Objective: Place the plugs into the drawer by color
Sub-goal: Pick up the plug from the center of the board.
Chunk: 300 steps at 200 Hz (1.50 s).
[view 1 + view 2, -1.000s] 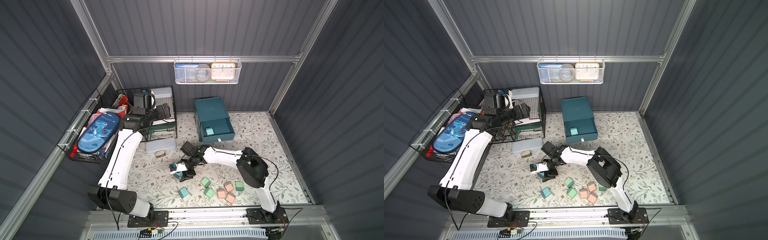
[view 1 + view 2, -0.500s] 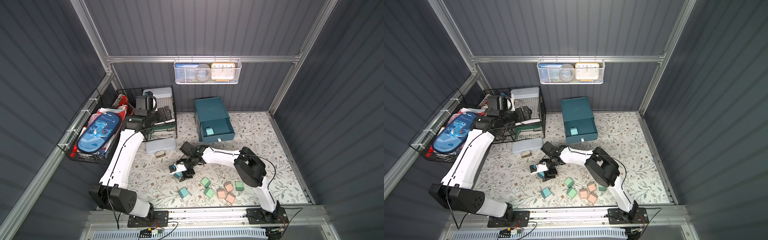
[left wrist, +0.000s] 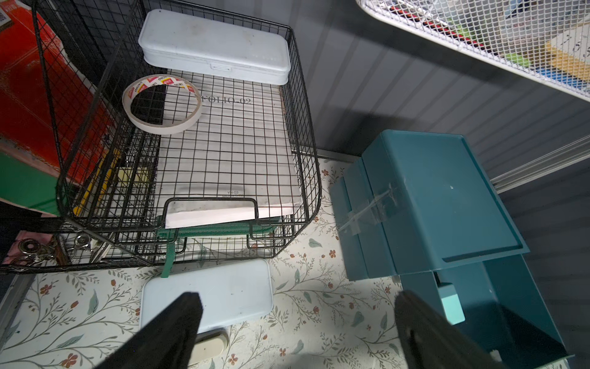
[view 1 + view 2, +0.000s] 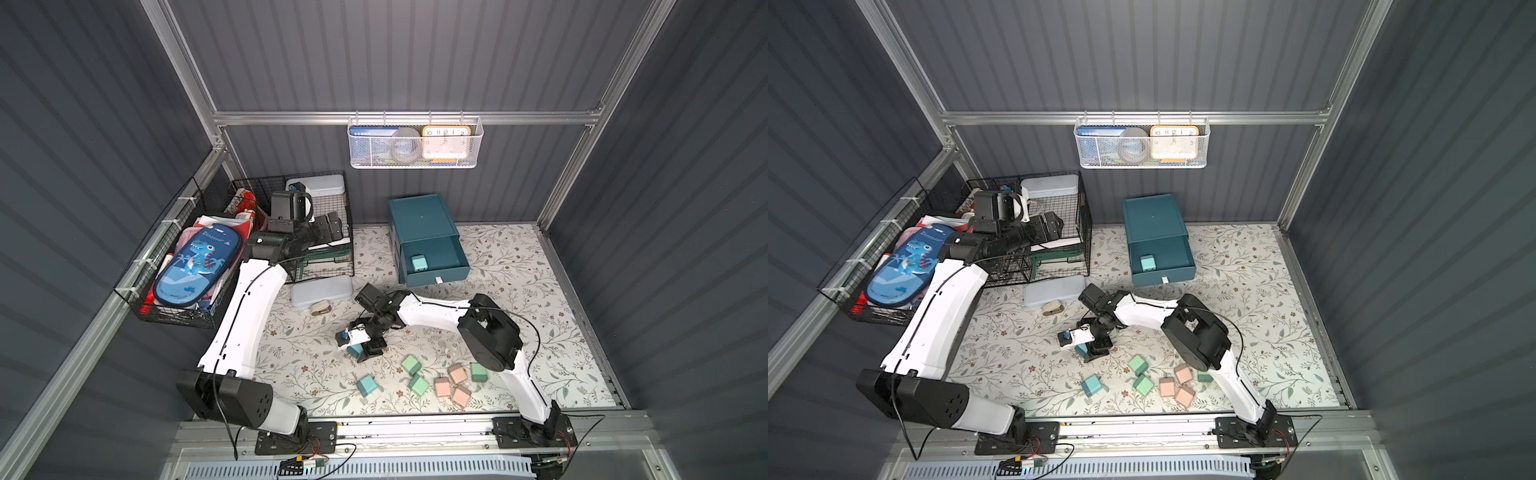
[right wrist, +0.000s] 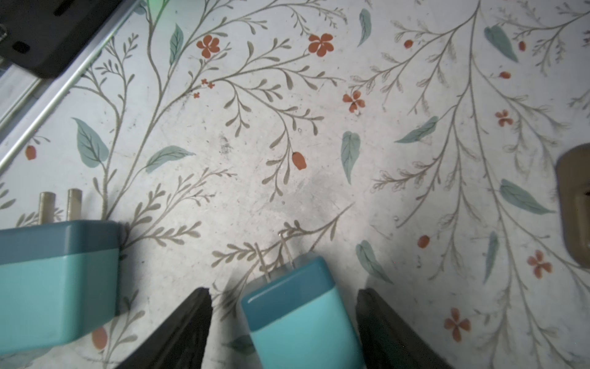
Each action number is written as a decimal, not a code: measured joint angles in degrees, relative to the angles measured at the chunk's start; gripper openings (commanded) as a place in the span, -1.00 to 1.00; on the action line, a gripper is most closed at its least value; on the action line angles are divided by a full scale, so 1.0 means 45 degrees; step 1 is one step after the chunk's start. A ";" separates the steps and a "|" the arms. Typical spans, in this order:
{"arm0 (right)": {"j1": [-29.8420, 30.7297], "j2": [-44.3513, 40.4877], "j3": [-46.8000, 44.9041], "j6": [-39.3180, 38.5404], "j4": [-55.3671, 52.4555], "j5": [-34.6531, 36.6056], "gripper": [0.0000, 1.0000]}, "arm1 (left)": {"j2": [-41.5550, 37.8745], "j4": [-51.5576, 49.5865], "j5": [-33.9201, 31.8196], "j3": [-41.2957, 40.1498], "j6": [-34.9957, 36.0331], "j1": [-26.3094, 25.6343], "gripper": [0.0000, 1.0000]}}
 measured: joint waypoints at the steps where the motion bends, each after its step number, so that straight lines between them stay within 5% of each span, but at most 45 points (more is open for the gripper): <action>1: 0.0000 0.0000 0.0000 0.0000 0.0000 0.0000 0.46 | 0.0000 -0.0005 0.0005 0.0000 0.0005 0.0000 0.98; 47: 0.0000 0.0126 -0.0005 0.0126 -0.0185 0.0087 0.19 | -0.0083 0.0015 0.0078 0.0000 0.0005 0.0000 0.98; 114: 0.0350 -0.0709 -0.1234 0.1642 0.0219 0.0918 -0.52 | -0.0126 0.0199 0.0155 -0.0049 0.0000 0.0000 0.98; 154: 0.1302 -0.3823 -0.3152 0.4517 0.0855 0.2817 -0.75 | -0.0136 0.0631 0.0432 -0.0068 0.0005 0.0000 0.98; 191: 0.1807 -0.7427 -0.3463 0.8063 0.1525 0.6557 -1.00 | 0.0398 0.1141 0.0826 0.0296 -0.0049 -0.0034 0.99; 237: -0.0622 -0.9224 -0.1846 1.2585 -0.0219 1.0380 -1.00 | 0.2535 0.1642 0.0806 0.1783 -0.0248 -0.1248 0.98; 300: -0.3385 -0.6319 0.3400 1.6572 -0.4940 1.0006 -0.94 | 0.4133 0.1695 0.0374 0.2531 -0.0243 -0.2001 0.98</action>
